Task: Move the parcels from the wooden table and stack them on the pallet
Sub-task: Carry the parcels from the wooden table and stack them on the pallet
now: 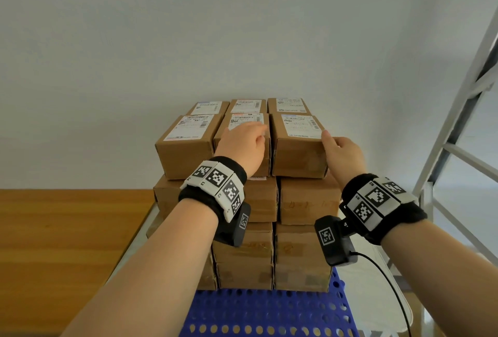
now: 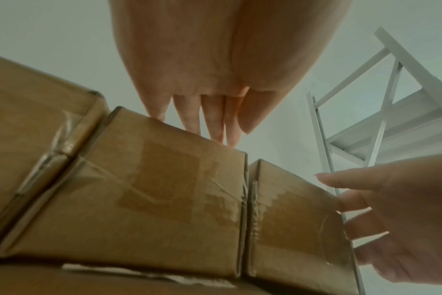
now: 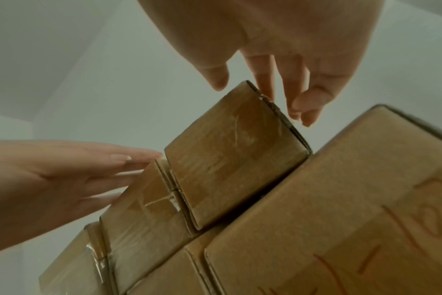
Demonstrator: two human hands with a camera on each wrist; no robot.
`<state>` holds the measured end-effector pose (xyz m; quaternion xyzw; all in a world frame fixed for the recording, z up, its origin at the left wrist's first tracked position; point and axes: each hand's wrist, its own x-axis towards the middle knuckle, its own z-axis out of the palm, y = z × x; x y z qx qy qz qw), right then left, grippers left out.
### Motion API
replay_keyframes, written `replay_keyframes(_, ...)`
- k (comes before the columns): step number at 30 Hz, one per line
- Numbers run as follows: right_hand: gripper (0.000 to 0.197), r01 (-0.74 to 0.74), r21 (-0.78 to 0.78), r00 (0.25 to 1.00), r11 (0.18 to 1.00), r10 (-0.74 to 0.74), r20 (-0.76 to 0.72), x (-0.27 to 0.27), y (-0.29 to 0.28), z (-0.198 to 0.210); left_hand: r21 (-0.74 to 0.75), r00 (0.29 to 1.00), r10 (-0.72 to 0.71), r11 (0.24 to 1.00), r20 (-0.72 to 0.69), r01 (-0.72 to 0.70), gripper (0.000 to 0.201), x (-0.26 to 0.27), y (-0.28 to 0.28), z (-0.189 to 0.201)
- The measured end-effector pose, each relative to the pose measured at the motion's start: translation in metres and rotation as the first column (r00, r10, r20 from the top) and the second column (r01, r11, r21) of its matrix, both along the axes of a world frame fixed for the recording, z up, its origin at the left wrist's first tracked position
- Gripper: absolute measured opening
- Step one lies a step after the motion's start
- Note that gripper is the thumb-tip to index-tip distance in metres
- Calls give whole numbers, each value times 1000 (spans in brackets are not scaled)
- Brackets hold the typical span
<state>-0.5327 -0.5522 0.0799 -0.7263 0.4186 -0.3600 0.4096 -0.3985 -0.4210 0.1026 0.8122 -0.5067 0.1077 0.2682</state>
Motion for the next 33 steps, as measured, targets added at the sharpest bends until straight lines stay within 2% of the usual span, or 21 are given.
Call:
replay_keyframes(3, 54, -37, -36, 999, 999, 38, 39, 1, 3, -3, -112, 998, 64, 992, 18, -62, 40, 10, 14, 1)
replay_keyframes(5, 60, -33, -65, 997, 997, 38, 62, 4, 5, -5, -185, 981, 190, 966, 44, -179, 42, 21, 25, 3)
replay_keyframes(7, 65, -27, -106, 998, 994, 34, 61, 9, 6, -4, -208, 934, 354, 918, 42, -339, 48, 34, 35, 4)
replay_keyframes(9, 65, -34, -138, 997, 990, 43, 62, 14, 7, -2, -106, 860, 510, 855, -13, -508, 57, 44, 44, 6)
replay_keyframes(11, 63, -42, -142, 997, 989, 50, 53, 19, 7, 0, 32, 802, 591, 806, -86, -591, 64, 51, 51, 5)
replay_keyframes(15, 63, -31, -121, 999, 992, 32, 10, 23, 7, 1, 118, 786, 593, 805, -177, -581, 66, 61, 55, -3)
replay_keyframes(18, 63, -29, -123, 1000, 992, 29, 0, 25, 8, 0, 137, 810, 571, 820, -131, -556, 67, 67, 56, -7)
replay_keyframes(27, 61, -30, -138, 1000, 990, 30, 1, 22, 11, 1, 143, 835, 546, 834, -74, -533, 66, 68, 59, -10)
replay_keyframes(31, 61, -48, -124, 998, 991, 51, 21, 18, 14, 1, 127, 849, 517, 854, -108, -504, 64, 63, 66, -8)
replay_keyframes(33, 63, -46, -116, 996, 992, 55, 74, 15, 16, -1, 53, 854, 491, 870, -169, -490, 66, 60, 71, -11)
